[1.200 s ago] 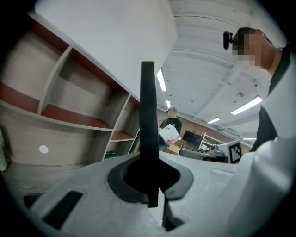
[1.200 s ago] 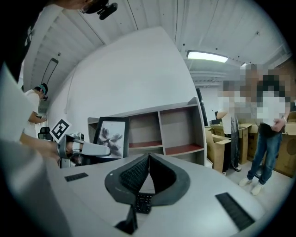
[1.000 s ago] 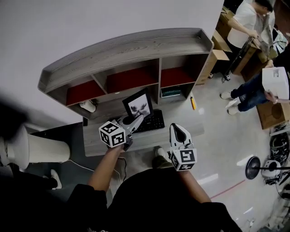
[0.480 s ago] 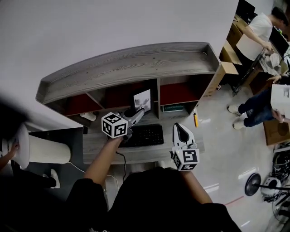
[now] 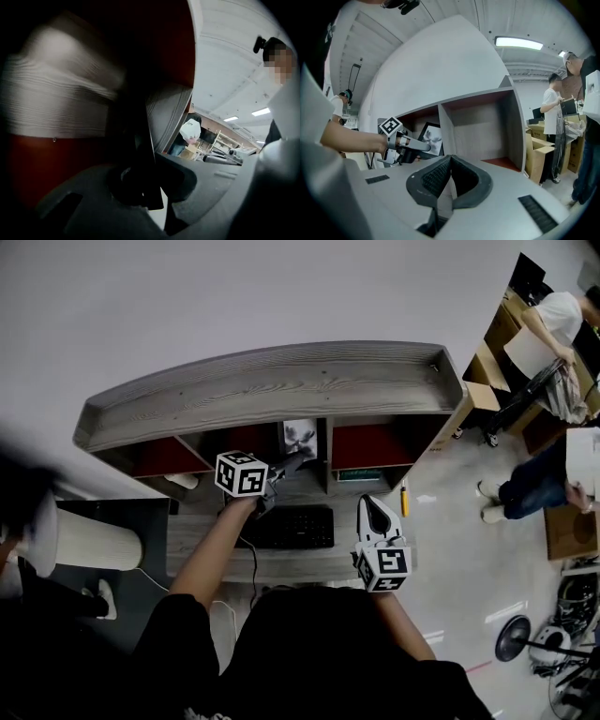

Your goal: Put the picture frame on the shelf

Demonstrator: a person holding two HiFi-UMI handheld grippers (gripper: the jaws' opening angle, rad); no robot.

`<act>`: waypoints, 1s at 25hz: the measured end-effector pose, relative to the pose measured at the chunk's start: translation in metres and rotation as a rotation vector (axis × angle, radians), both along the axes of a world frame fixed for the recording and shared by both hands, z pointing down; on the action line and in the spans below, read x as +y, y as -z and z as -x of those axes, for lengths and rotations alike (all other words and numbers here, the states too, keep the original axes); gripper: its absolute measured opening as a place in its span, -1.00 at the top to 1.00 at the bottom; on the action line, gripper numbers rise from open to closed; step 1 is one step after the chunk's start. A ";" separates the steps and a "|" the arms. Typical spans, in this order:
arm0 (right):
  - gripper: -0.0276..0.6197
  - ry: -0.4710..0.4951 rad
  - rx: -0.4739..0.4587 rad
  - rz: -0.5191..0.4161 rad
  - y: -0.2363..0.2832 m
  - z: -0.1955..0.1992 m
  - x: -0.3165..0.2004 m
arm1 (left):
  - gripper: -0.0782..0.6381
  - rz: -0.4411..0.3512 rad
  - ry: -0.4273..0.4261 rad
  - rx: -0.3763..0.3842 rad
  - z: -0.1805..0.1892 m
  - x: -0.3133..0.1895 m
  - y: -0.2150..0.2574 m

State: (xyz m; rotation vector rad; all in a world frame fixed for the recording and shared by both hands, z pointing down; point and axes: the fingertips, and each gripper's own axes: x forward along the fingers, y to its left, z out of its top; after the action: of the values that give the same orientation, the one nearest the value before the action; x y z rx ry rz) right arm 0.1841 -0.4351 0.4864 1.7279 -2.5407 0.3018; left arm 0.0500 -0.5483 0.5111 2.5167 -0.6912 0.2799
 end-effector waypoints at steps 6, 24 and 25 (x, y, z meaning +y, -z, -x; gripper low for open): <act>0.87 -0.018 -0.005 0.007 -0.005 -0.012 -0.001 | 0.67 -0.004 0.033 -0.041 -0.004 -0.022 0.002; 0.87 0.002 -0.064 -0.012 -0.002 -0.018 0.003 | 0.24 -0.047 0.206 -0.265 0.009 -0.077 -0.011; 0.87 0.001 -0.063 -0.013 -0.003 -0.019 0.003 | 0.20 -0.049 0.220 -0.273 0.011 -0.080 -0.012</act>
State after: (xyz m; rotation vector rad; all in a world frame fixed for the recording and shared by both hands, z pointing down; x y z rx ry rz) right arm 0.2026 -0.4318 0.4891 1.7488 -2.5927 0.3464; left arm 0.0392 -0.6284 0.5227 2.4440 -1.0853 0.5379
